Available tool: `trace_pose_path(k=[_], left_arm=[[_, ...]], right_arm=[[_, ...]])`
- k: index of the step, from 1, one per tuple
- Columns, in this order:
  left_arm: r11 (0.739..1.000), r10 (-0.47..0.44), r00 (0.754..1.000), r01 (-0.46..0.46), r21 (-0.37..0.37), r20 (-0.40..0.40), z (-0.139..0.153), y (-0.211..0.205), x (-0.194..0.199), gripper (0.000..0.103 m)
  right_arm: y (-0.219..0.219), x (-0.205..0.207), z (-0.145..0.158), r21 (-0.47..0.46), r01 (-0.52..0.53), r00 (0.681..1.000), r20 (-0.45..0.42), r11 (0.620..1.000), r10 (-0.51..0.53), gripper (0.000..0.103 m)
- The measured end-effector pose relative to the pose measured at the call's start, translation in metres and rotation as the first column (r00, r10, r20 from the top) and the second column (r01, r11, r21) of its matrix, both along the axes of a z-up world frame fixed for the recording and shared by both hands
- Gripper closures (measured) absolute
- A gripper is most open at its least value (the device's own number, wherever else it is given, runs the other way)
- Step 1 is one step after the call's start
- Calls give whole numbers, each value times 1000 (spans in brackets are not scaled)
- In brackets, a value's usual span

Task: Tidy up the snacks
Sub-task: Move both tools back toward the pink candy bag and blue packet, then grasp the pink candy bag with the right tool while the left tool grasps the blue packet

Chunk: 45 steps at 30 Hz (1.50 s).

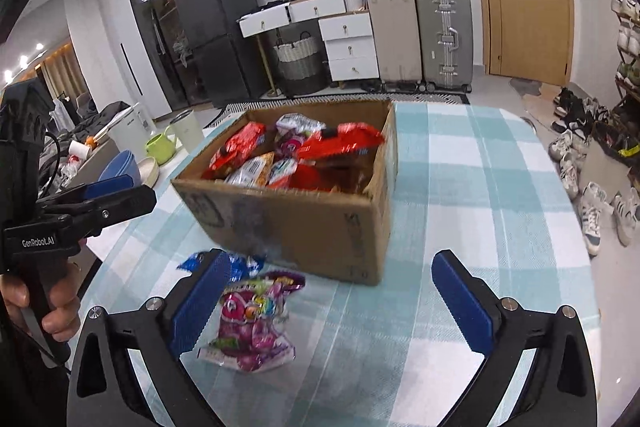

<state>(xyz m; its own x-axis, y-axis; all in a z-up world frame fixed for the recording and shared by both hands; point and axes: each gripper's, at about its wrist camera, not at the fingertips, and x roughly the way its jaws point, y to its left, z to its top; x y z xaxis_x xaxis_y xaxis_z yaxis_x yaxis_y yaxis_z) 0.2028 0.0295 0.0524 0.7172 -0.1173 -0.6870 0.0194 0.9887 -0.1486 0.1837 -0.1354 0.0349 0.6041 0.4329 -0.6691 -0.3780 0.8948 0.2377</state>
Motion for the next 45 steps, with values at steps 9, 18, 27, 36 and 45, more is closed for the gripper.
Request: trace_pose_path(k=[9,18,27,36,45], left_arm=[[999,28,996,-29,-15,-79,-31,10,-22,1],[999,47,990,-48,-3,-132,-60,13,-32,1],[998,67,984,-70,-9,-164,-73,24,-28,1],[997,68,981,-75,-33,-180,-83,29,-21,1],[996,72,980,-80,-40,-184,-85,31,-20,1]], right_arm=[[12,-16,-27,-17,-48,996,-72,999,47,1],[36,-9,-50,-1,-96,983,-158,995,95,1],[67,-1,-68,-22,-123,968,-224,992,115,1],[93,7,-81,-42,-172,953,-259,984,155,28],[88,-11,-75,-24,-194,960,-209,981,185,49]])
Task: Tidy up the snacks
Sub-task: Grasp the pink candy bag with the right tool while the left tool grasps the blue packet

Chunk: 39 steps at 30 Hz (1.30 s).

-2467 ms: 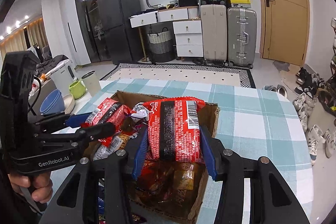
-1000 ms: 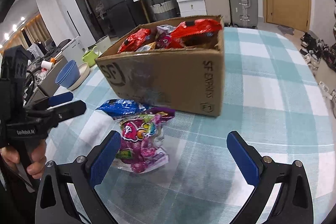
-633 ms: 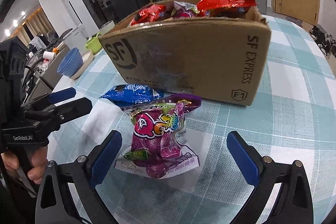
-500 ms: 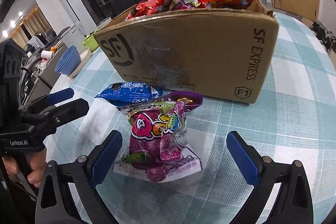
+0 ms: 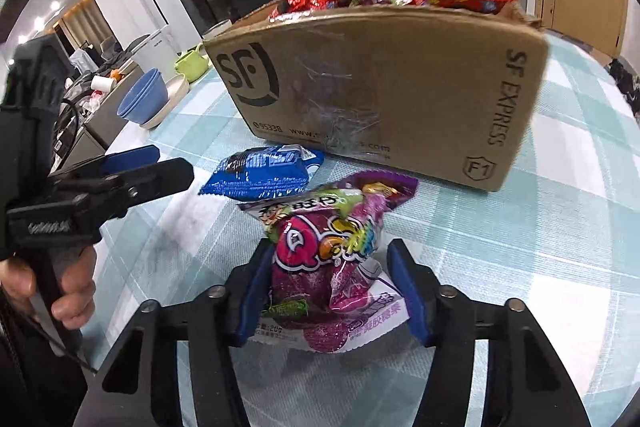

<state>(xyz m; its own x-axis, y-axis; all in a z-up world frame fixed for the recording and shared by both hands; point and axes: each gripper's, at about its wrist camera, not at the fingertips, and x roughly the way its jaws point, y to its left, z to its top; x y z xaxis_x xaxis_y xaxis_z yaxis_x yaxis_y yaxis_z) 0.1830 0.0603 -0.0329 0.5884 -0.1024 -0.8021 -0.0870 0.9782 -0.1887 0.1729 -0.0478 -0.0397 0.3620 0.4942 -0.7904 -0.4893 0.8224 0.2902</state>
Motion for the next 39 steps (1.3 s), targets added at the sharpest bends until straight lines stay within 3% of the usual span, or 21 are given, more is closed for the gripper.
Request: trace_pose_path(k=[10,16,26,37,39], left_arm=[[1000,-26,999,25,-17,-32,-11,-14,9,1],[997,-37,997,33,-65,-71,-26,-38,23,1],[999,-32,993,33,9,-110,-42,-76,46,1],[999,13,994,-10,33,-106,-44,-61,42,2],[1000,16,995,-13,25,-103,-45,-62,43,6]], right_arm=[[-43,-9,14,81,95,995,33,992,-98,51],[-60,-11,20,104,134,989,44,985,-140,51],[-86,-9,19,109,175,983,37,979,-180,51],[-82,-11,21,113,173,983,41,979,-178,51],[-82,-13,22,113,168,984,44,979,-174,51]])
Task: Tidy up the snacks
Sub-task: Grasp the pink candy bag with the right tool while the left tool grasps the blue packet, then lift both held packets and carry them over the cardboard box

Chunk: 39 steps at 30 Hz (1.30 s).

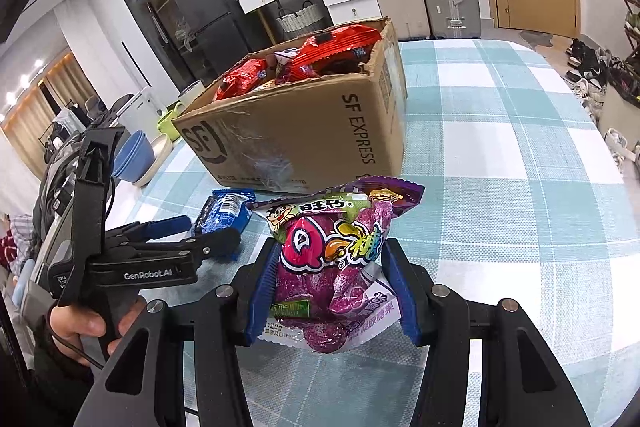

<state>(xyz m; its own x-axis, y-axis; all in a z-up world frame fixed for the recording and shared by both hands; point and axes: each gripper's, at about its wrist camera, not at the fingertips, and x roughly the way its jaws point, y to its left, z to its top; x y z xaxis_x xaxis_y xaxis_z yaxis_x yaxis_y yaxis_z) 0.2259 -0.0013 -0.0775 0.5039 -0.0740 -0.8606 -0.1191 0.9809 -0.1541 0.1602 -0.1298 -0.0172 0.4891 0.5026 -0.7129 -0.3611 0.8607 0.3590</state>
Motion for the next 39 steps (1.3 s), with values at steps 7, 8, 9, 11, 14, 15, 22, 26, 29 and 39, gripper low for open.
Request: trace_pose_path(k=[7,8,9,11,14,15,22,26,29,39], left_arm=[[995,-89,995,91,-39,43,5,-14,0,55],[995,-93,995,94,-30,45,6,-17,-1,55],[995,-95,994,96,-16,49,7,-21,-3,59],[994,-109,993,110,-9,54,8,-25,-4,60],[993,-119,990,120,-19,74,14,-21,-16,62],[992,-120,990,122,-22,80,15,-22,-18,62],[990,-127,981,134,-40,144,42,-7,-43,62],[990,-120,976,132,-56,181,59,-1,-50,62],[989,-116,972,131,-64,204,72,1,-56,62],[987,-123,956,145,-66,265,104,2,-59,62]], right_arm=[[-3,-2,4,-8,6,1000,7,1000,-6,51],[-3,-2,4,-9,8,1000,8,1000,-8,51],[-3,-3,5,-10,9,1000,8,1000,-9,51],[-3,-3,6,-9,10,1000,9,1000,-10,51],[-1,-5,8,-9,8,1000,13,1000,-8,51],[-1,-6,8,-9,9,1000,16,1000,-9,51],[0,-12,15,0,3,999,36,1000,-3,51],[2,-17,22,-5,1,999,52,1000,-1,51],[4,-18,28,-6,2,998,65,1000,-2,51],[10,-17,45,-16,-5,994,106,1000,7,51]])
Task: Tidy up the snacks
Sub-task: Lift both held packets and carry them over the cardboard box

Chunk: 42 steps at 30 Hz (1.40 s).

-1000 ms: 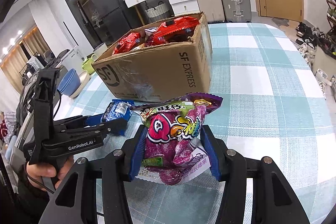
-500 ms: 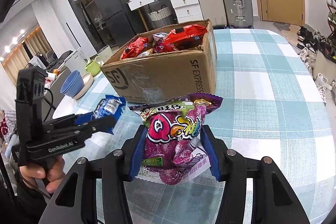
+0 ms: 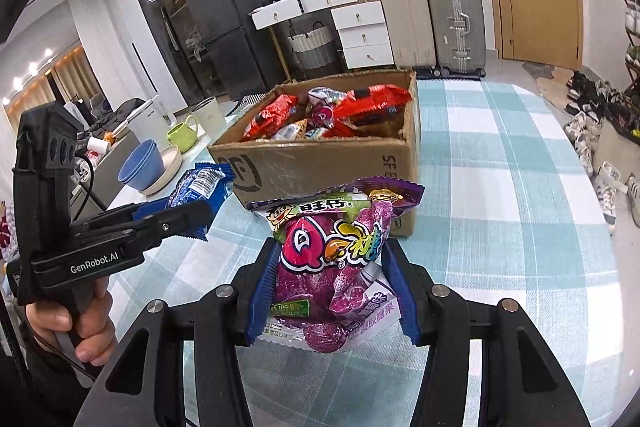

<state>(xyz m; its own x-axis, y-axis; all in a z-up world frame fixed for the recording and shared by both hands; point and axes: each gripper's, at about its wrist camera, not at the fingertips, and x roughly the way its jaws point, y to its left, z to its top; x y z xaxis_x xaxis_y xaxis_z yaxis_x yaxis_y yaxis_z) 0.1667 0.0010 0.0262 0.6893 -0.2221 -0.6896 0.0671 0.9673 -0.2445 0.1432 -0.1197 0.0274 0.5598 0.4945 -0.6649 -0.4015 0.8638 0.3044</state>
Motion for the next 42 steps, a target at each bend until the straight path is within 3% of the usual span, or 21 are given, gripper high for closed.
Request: trace_pose_path(k=[24,42], left_arm=[[1000,-12,998,11,24,67,45,4,23,62],[999,-13,997,11,33,71,49,2,60,62]], right_arm=[[13,35,43,-20,-30,993,115,999,32,51],[27,77,50,-9,-55,987,154,998,55,51]])
